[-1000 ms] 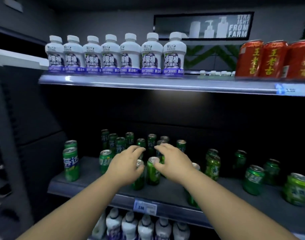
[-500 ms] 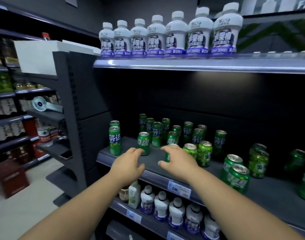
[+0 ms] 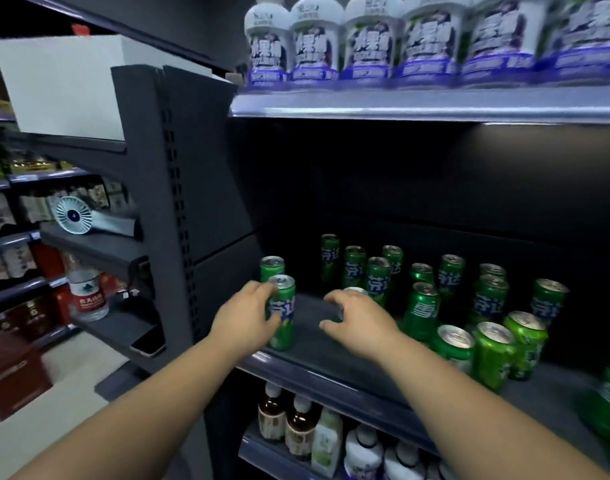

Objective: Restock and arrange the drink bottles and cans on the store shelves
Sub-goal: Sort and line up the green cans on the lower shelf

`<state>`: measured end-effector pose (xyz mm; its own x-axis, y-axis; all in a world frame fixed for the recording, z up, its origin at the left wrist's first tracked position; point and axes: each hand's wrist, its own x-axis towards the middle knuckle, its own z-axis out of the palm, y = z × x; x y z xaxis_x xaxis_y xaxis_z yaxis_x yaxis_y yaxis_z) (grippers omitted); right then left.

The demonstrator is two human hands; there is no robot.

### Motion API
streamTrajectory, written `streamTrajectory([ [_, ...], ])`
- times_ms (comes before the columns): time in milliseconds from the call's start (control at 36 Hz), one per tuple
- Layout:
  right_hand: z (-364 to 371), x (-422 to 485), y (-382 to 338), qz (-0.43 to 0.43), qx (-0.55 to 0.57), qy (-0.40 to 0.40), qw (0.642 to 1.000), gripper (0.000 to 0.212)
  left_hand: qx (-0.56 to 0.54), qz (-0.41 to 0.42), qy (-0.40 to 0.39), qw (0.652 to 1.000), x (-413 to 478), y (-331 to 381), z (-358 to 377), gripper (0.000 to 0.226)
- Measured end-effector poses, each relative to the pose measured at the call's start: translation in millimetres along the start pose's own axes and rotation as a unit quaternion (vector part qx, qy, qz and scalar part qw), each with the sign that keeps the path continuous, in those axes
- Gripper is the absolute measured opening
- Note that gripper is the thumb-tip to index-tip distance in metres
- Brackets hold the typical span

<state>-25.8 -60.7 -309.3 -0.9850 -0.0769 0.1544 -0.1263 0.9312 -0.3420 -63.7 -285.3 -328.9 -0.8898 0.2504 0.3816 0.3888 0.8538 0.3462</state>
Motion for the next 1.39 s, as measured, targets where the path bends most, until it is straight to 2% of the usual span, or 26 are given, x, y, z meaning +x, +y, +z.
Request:
streamTrajectory([
  [83, 14.3, 27.5, -15.3, 0.003, 0.022, 0.017, 1.0, 0.053, -0.015, 0.0, 0.008, 1.0, 18.1, -25.0, -4.6, 0.049],
  [222, 24.6, 58.7, -25.9, 0.022, 0.063, 0.026, 0.997, 0.054, -0.063, 0.002, -0.026, 0.998, 40.1, -39.3, 1.3, 0.067],
  [472, 16.2, 99.0, -23.6, 0.005, 0.066, 0.042, 0.997, 0.05, -0.154, 0.008, -0.029, 0.988, 58.1, -33.2, 19.7, 0.057],
  [583, 10.1, 119.5, -28.2, -0.021, 0.063, 0.025, 0.997, 0.052, -0.181, 0.004, -0.035, 0.983, 58.4, -42.4, 14.8, 0.047],
  [722, 8.5, 148.4, -46.3, -0.062, 0.06, -0.009, 0.996, 0.062, -0.162, -0.009, -0.018, 0.987, 52.1, -56.0, 8.4, 0.041],
  [889, 16.7, 164.5, -60.9, -0.117, 0.031, -0.091, 0.989, 0.071, -0.173, -0.043, -0.012, 0.984, 53.0, -62.4, 5.0, 0.054],
  [972, 22.6, 167.7, -57.7, -0.117, 0.025, -0.092, 0.989, 0.062, -0.164, -0.042, -0.022, 0.985, 52.9, -60.2, 6.0, 0.071],
  [1056, 20.5, 171.2, -50.2, -0.096, 0.014, -0.057, 0.994, 0.052, -0.16, -0.041, -0.03, 0.986, 53.2, -58.0, 8.0, 0.075],
  [1389, -7.6, 135.7, -32.8, -0.103, -0.027, -0.056, 0.993, 0.044, -0.192, -0.019, -0.048, 0.98, 69.9, -49.8, 16.0, 0.059],
])
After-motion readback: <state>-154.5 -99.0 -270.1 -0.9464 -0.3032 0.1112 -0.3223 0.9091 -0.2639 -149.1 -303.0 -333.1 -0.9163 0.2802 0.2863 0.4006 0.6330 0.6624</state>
